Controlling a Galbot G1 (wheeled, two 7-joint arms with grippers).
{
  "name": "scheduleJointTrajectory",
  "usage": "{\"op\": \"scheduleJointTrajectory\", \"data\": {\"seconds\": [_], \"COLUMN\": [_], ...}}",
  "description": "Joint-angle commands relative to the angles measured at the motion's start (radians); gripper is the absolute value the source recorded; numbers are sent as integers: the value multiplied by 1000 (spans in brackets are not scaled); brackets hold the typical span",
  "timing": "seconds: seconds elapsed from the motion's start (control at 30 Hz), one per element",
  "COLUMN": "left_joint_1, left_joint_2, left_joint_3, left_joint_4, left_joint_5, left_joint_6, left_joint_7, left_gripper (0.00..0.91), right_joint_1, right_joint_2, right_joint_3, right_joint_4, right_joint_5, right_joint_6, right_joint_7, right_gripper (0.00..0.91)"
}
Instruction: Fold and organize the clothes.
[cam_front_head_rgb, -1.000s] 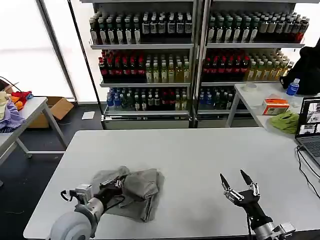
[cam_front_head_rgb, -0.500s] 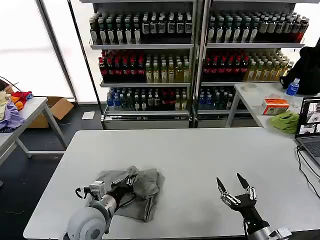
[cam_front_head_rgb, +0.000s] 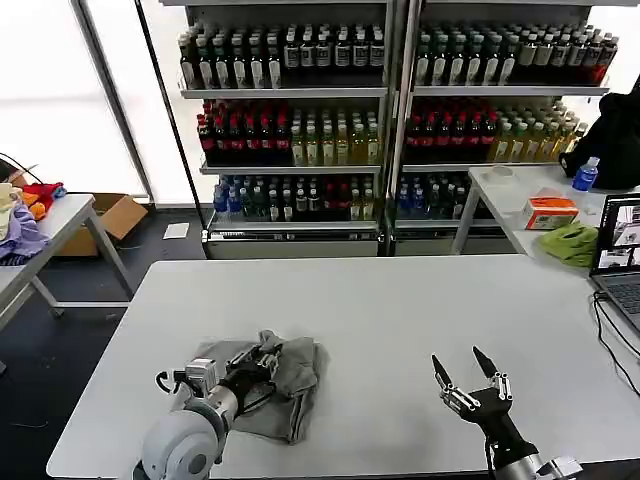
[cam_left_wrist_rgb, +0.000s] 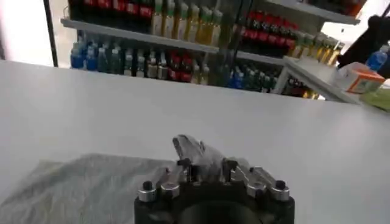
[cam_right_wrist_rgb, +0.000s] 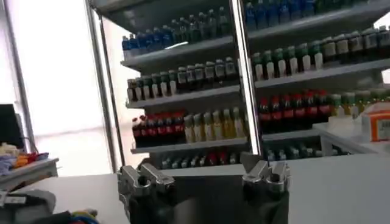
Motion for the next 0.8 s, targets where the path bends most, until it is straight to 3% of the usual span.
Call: {"op": "scheduleJointTrajectory", "data": {"seconds": [0.03,0.2,0.4,0.57,0.8], "left_joint_1": [56,128,290,351,286], "left_joint_2": [2,41,57,33,-11], "left_joint_3": [-77,-246,-427,-438,-409], "left_joint_4": [-169,-217,-88,23,83], "left_joint_5": [-17,-26,127,158,163], "left_joint_6": [16,17,15,-51,-28], "left_joint_7": [-13,7,111,222,241], "left_gripper": [907,907,907,907,907], "right_joint_1": [5,12,14,18,13], "right_joint_2": [-1,-1,-14,-14,-18], "right_joint_3": [-1,-1,2,-5,-1], "right_joint_4": [-9,-11,-21,-21,3], "right_joint_5": [-2,-2,0,-1,-5], "right_joint_6": [-1,-2,2,0,-4], "right_joint_7": [2,3,1,3,5], "right_gripper": [907,907,907,907,907]}}
